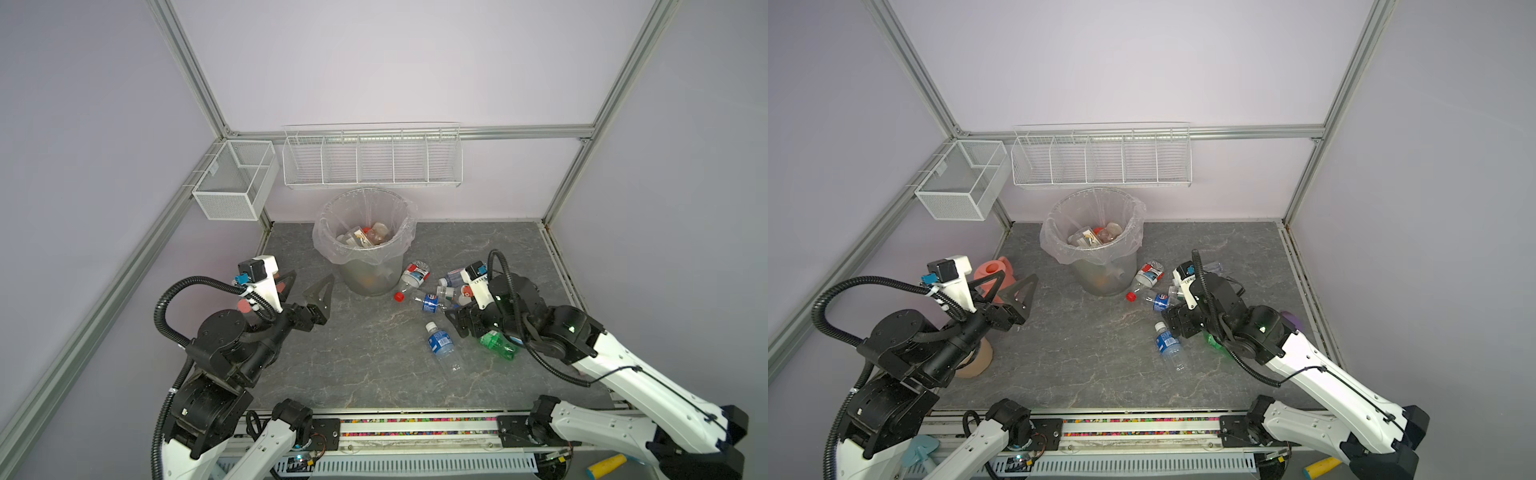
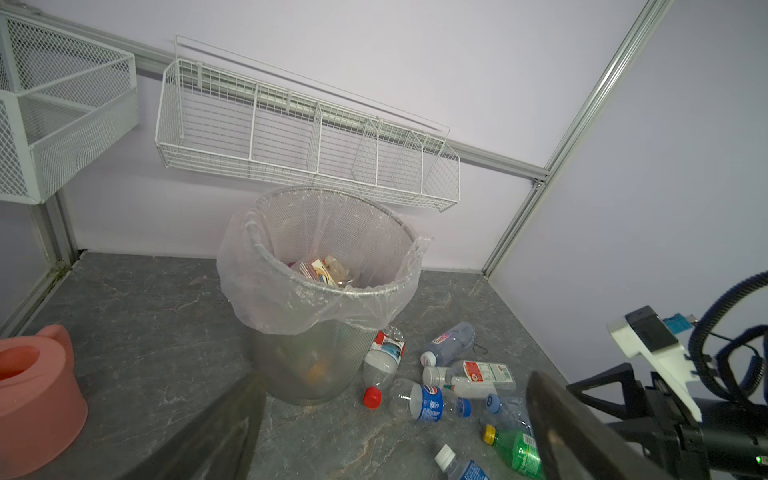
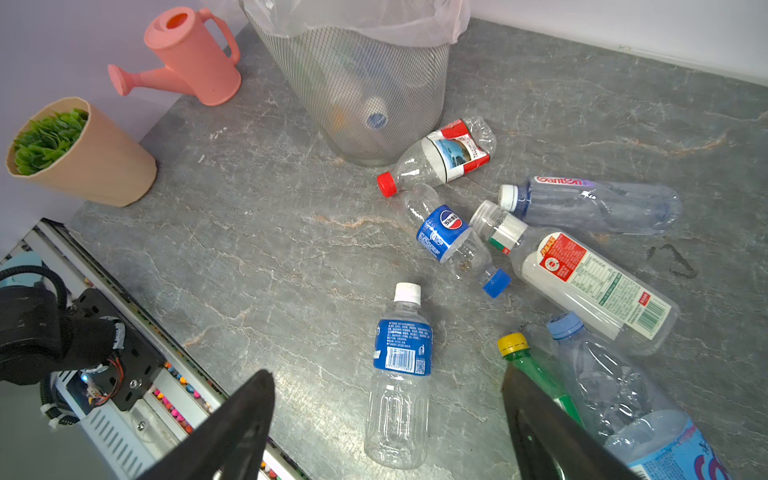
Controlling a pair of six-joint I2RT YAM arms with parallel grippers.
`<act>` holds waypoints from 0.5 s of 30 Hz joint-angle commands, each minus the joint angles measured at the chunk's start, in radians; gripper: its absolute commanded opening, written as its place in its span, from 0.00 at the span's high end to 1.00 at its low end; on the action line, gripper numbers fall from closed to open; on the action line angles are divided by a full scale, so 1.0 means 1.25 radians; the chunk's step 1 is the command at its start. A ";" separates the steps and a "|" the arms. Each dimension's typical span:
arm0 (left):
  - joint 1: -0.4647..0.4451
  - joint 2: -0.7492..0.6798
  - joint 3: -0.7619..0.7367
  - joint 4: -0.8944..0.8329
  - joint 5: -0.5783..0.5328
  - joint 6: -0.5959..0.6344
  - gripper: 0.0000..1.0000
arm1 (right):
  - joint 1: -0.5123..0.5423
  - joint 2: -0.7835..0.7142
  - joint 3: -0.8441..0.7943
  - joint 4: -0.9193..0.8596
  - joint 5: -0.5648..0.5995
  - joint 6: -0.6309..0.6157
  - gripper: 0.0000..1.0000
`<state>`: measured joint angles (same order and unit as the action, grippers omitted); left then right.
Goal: Throw the plastic bottles in the bin
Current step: 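Reach the right gripper down to the blue-label water bottle and grasp it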
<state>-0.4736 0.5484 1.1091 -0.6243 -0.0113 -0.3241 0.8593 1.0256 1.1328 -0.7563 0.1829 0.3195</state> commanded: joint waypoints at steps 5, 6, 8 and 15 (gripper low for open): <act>-0.001 -0.091 -0.108 -0.088 0.034 -0.073 0.05 | 0.016 0.091 -0.073 -0.020 -0.057 0.051 0.11; -0.001 -0.100 -0.119 -0.091 0.035 -0.080 0.05 | 0.022 0.104 -0.084 -0.018 -0.054 0.058 0.11; 0.000 -0.122 -0.140 -0.100 0.035 -0.091 0.05 | 0.034 0.127 -0.112 0.001 -0.053 0.074 0.11; -0.001 -0.155 -0.154 -0.133 0.041 -0.100 0.06 | 0.067 0.245 -0.178 0.076 -0.079 0.132 0.11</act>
<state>-0.4736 0.3717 0.9157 -0.7517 0.0269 -0.4274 0.9211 1.2751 0.9337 -0.7216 0.1074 0.4286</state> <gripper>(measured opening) 0.942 0.893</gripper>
